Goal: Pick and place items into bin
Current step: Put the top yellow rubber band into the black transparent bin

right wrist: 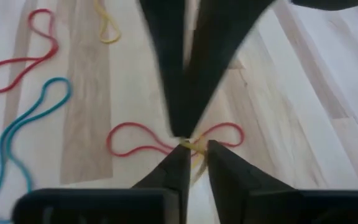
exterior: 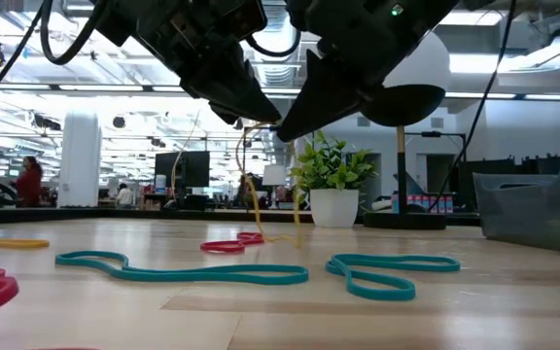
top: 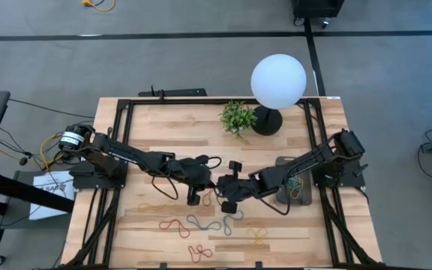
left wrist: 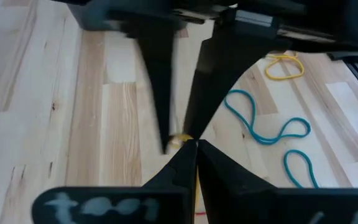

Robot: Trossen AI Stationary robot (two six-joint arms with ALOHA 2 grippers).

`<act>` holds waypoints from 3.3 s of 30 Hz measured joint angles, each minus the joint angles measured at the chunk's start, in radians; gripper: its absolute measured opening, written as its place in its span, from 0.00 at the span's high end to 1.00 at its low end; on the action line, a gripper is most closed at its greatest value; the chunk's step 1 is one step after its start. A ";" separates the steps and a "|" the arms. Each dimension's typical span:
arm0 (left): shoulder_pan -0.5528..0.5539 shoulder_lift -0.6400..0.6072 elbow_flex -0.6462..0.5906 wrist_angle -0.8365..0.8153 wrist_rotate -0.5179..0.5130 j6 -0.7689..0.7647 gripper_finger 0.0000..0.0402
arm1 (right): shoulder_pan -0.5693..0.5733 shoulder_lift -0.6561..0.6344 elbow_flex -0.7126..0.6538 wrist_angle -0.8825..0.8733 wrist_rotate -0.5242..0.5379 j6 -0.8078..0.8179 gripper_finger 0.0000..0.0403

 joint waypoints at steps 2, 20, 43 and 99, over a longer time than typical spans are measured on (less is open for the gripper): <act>0.000 0.000 0.000 -0.011 -0.012 0.000 1.00 | 0.001 0.000 0.000 -0.007 -0.013 -0.001 0.96; 0.000 0.000 0.001 -0.075 -0.245 0.007 0.90 | -0.014 0.001 0.000 -0.030 -0.077 0.014 0.99; 0.001 0.000 0.001 -0.201 -0.339 -0.055 0.76 | 0.062 -0.011 0.129 -1.383 0.128 1.361 1.00; 0.001 0.000 0.000 -0.221 -0.340 -0.079 0.76 | 0.089 -0.035 -0.046 -1.172 0.095 1.170 1.00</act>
